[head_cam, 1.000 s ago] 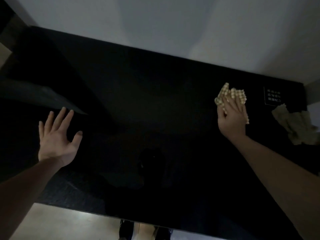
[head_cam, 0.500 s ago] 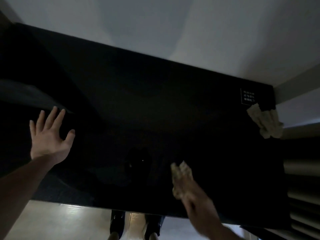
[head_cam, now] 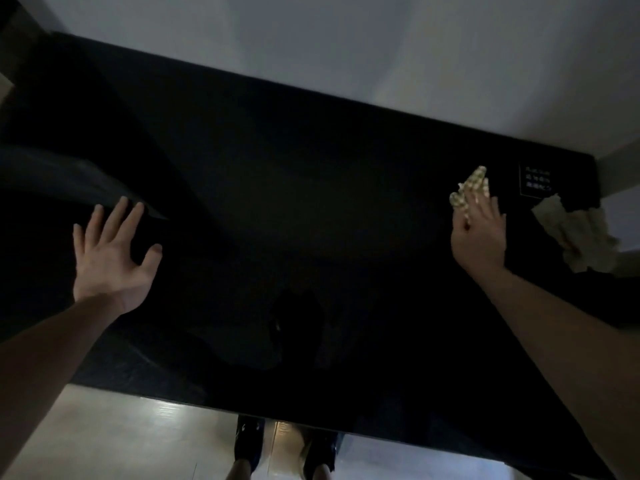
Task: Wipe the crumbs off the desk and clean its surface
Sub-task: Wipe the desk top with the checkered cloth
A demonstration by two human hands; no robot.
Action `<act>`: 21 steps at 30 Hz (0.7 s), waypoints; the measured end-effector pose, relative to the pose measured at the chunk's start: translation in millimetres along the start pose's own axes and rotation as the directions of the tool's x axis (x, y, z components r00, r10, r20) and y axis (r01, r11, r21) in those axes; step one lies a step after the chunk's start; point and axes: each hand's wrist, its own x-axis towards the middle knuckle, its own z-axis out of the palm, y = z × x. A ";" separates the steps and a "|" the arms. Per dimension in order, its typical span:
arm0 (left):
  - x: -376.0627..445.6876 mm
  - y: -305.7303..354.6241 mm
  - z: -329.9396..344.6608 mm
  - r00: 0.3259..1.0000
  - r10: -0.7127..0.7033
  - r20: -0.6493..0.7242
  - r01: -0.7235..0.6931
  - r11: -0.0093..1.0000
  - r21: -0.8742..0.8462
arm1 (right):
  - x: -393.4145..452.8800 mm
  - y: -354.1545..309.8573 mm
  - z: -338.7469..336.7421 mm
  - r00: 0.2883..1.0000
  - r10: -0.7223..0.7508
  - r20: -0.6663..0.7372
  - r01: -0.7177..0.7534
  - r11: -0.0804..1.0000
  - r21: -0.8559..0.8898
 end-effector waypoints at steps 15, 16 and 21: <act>-0.5 3.2 -6.7 0.996 -0.013 0.092 0.008 0.999 0.053 | -318.4 4.1 -47.8 0.911 -0.289 0.295 0.227 0.947 0.229; 0.2 1.4 -4.1 0.996 -0.016 0.093 0.010 0.998 0.068 | -313.6 9.9 -51.3 0.907 -0.294 0.302 0.224 0.943 0.246; 0.9 1.8 -2.4 0.990 -0.035 0.134 0.013 0.987 0.162 | -183.5 17.5 -50.7 0.990 -0.079 0.116 0.049 0.971 0.235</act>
